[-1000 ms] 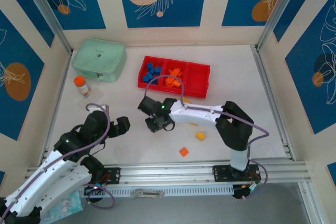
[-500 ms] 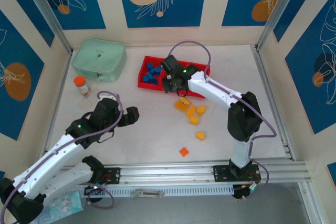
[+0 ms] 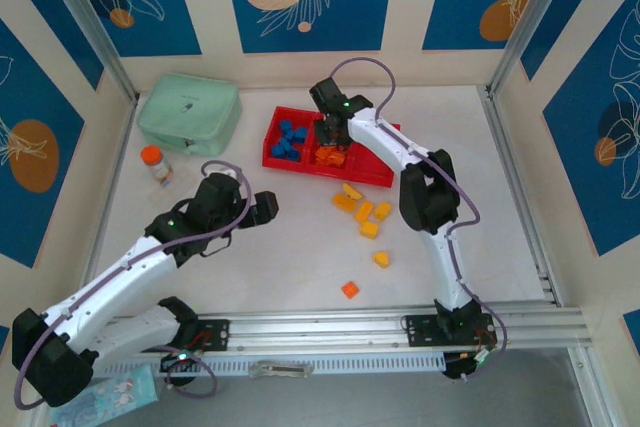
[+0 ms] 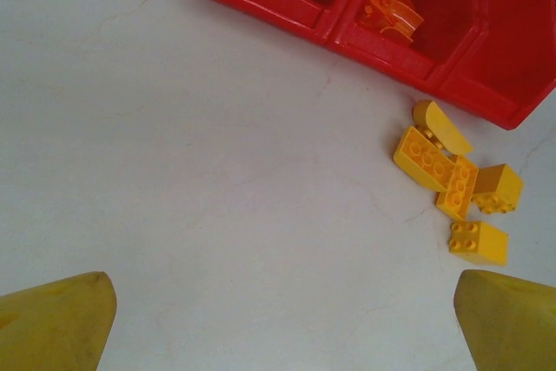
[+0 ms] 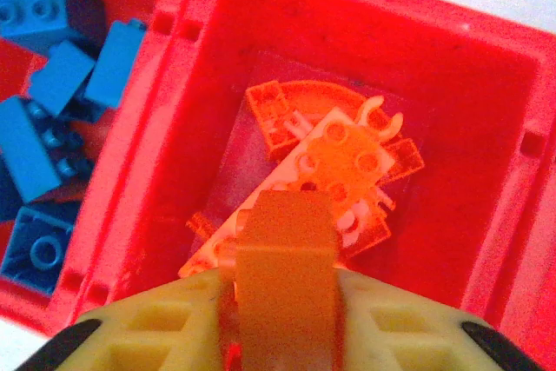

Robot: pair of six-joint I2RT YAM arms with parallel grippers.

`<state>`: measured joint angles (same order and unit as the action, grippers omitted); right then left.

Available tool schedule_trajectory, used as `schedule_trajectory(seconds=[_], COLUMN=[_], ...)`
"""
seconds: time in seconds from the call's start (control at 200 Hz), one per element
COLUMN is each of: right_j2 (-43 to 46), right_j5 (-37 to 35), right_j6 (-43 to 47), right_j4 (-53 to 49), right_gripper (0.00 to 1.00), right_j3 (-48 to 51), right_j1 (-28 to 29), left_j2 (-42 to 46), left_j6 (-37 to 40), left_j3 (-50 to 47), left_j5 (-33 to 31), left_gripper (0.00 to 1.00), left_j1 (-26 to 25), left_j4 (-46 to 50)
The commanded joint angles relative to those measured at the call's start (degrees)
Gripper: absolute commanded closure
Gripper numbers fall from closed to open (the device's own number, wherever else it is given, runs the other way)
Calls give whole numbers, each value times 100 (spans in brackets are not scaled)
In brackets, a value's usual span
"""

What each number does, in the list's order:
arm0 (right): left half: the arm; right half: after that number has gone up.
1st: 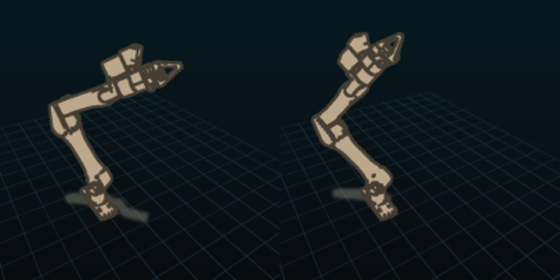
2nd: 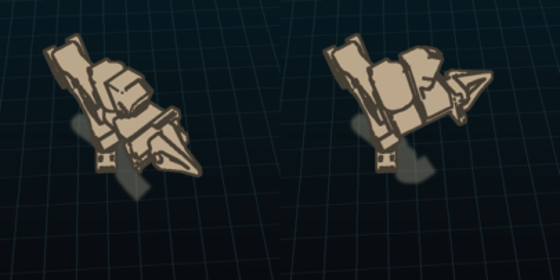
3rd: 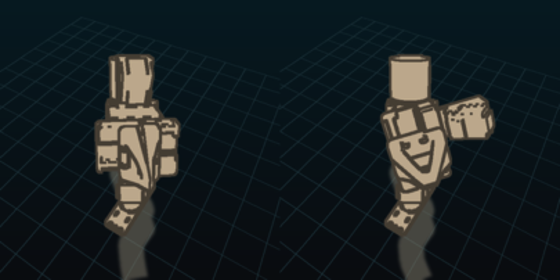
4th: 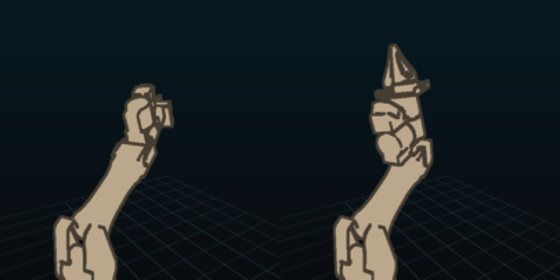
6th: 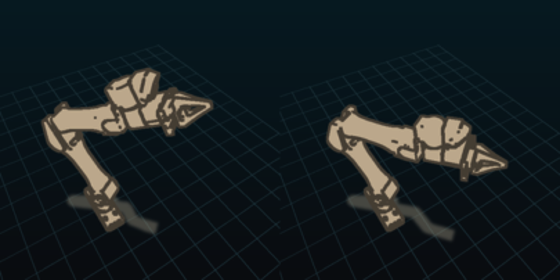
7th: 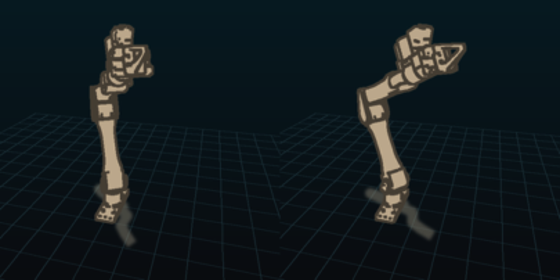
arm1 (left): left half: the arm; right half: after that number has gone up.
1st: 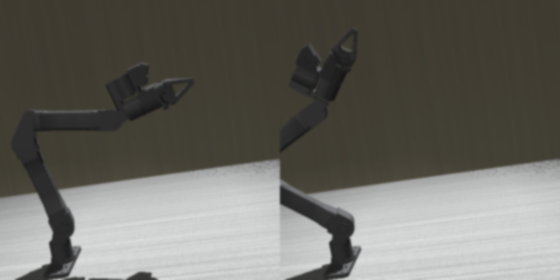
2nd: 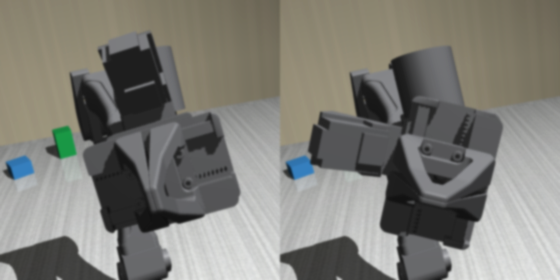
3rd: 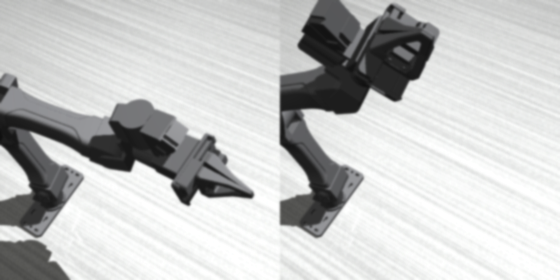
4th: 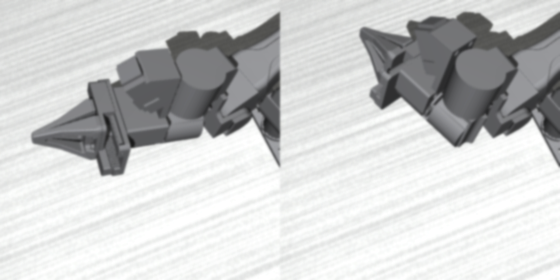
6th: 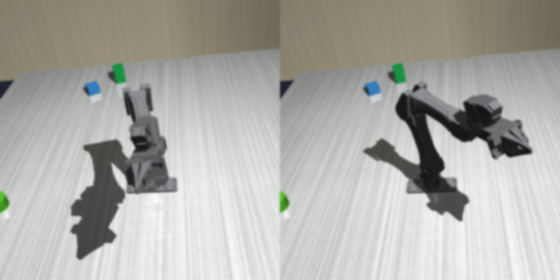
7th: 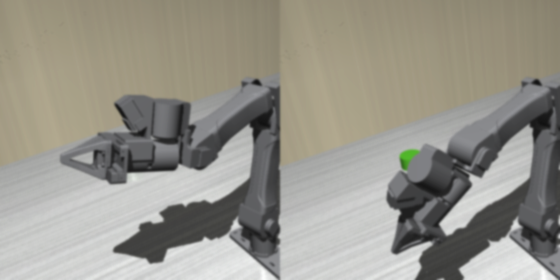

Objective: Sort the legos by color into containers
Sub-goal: Place the lego in the container.

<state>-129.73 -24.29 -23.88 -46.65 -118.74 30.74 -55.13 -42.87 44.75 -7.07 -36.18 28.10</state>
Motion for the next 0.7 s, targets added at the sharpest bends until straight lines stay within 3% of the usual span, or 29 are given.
schedule_trajectory(seconds=[0.0,0.25,0.445,0.695], right_j2=[-223,524,1661,3048], right_j5=[-33,-87,112,291], right_j6=[94,208,105,-122], right_j4=[-462,-243,138,-132], right_gripper=[52,43,39,33], right_j3=[-657,34,1542,3369], right_j1=[-77,110,353,930], left_j2=[-41,33,145,578], left_j6=[155,130,154,288], left_j3=[192,168,158,-190], left_j5=[153,244,437,891], left_gripper=[1,1,1,1], left_j1=[92,117,114,94], left_j4=[-155,-164,31,127])
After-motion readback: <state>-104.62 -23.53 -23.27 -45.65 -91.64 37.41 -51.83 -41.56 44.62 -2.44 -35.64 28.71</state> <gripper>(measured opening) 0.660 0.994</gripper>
